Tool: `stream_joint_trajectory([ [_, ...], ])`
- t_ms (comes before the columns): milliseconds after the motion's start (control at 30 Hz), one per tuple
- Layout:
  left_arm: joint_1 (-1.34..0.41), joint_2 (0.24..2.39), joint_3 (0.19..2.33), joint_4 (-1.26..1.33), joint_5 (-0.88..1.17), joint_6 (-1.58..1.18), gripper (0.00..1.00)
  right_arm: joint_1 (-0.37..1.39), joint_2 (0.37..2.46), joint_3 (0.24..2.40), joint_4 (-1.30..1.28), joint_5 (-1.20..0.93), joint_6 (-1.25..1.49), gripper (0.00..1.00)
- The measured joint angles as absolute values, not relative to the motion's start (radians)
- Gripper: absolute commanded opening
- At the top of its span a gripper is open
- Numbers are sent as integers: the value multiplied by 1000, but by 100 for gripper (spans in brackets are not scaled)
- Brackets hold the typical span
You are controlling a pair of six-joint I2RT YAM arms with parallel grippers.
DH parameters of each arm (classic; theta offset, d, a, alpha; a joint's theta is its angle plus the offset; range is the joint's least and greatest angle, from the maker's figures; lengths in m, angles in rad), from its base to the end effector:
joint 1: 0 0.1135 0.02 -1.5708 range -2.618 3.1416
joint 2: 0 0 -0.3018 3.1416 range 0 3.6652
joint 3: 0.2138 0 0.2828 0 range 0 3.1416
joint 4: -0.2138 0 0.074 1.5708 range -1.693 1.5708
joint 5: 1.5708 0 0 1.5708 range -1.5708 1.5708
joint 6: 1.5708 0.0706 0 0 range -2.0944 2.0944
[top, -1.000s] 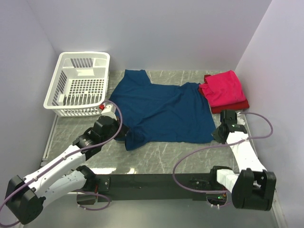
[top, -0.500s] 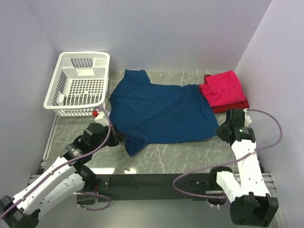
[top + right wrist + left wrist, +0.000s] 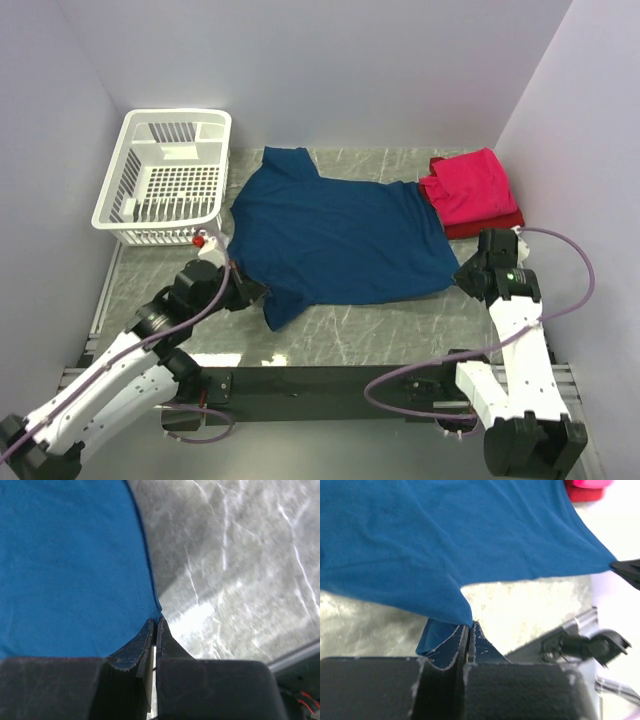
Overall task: Fold and stack the t-shirts
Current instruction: Fold the tshirt
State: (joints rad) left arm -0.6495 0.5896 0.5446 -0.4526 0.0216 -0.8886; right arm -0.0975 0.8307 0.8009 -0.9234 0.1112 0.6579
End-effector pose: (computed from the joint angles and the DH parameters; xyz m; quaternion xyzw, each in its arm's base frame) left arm 0.1384 -0.1070 0.2598 -0.0970 0.8539 -0.3622 0.3609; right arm 0.1764 -0.0251 0.2706 0.3665 0.8779 0.0330 0.3063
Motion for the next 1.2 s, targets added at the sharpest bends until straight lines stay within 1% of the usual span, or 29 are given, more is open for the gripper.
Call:
stream_joint_trajectory([
  [100, -649, 710, 569, -411, -23, -882, 1, -97, 904, 801, -856, 107, 651, 0],
  [267, -648, 926, 673, -345, -115, -851, 0, -96, 1072, 806, -720, 111, 633, 0],
  [400, -631, 1037, 776, -296, -176, -808, 1, -96, 1246, 891, -665, 122, 605, 0],
  [533, -585, 1131, 857, -245, -199, -770, 1, -96, 1374, 976, -606, 139, 576, 0],
  [767, -496, 1299, 941, -212, -193, -713, 1, -86, 1531, 1102, -569, 171, 536, 0],
  [967, -458, 1439, 1035, -206, -178, -659, 1, -56, 1636, 1174, -550, 194, 521, 0],
  [1200, -411, 1493, 1111, -207, -156, -619, 1, -20, 1723, 1251, -545, 226, 505, 0],
])
